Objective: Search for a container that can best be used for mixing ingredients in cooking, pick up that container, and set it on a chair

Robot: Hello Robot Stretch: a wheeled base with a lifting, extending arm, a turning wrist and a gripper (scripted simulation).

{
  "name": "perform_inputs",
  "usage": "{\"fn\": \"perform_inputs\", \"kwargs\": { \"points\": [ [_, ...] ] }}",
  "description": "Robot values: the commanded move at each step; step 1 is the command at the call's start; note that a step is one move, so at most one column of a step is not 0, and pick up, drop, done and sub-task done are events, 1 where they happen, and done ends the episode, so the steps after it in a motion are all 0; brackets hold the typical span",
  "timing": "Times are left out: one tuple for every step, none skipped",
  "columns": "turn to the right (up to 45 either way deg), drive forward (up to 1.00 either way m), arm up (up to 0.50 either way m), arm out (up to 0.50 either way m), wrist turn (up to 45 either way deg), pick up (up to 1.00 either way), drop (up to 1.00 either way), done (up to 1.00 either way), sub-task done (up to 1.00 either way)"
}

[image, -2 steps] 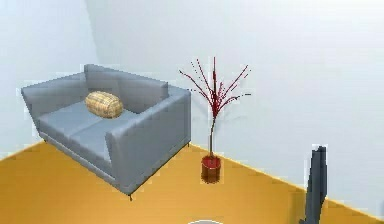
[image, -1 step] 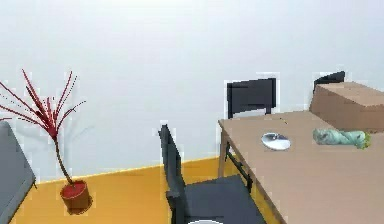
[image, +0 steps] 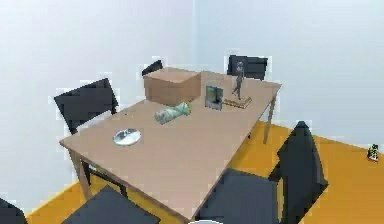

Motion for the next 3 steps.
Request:
{"fn": "perform_inputs", "kwargs": {
  "points": [
    [-45.0,0.0,0.0,0.0,0.0,0.0,0.0,0.0,0.0],
    [-36.0,0.0,0.0,0.0,0.0,0.0,0.0,0.0,0.0],
    [45.0,0.0,0.0,0.0,0.0,0.0,0.0,0.0,0.0]
  ]
}}
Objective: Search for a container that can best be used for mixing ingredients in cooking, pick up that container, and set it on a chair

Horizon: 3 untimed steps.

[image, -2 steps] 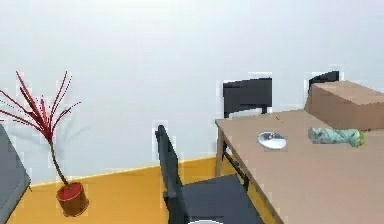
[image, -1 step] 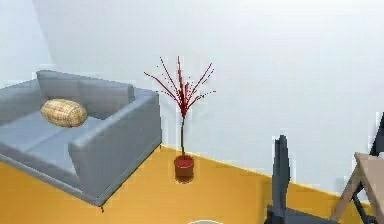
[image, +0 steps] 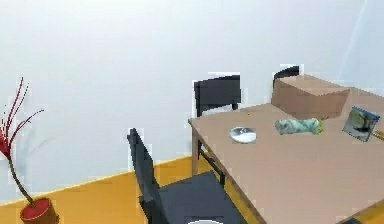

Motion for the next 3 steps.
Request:
{"fn": "perform_inputs", "kwargs": {
  "points": [
    [30.0,0.0,0.0,0.0,0.0,0.0,0.0,0.0,0.0],
    [-45.0,0.0,0.0,0.0,0.0,0.0,0.0,0.0,0.0],
    [-18.0,0.0,0.0,0.0,0.0,0.0,0.0,0.0,0.0]
  ]
}}
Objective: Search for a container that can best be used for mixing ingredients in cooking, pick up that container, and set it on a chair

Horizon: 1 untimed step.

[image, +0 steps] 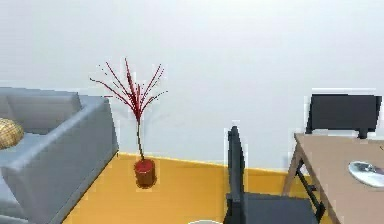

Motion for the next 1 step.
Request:
{"fn": "perform_inputs", "kwargs": {
  "points": [
    [0.0,0.25,0.0,0.0,0.0,0.0,0.0,0.0,0.0]
  ]
}}
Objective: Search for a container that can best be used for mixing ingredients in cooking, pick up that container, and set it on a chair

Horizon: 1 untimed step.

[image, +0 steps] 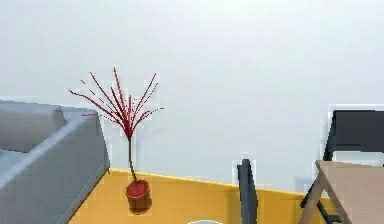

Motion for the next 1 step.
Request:
{"fn": "perform_inputs", "kwargs": {
  "points": [
    [45.0,0.0,0.0,0.0,0.0,0.0,0.0,0.0,0.0]
  ]
}}
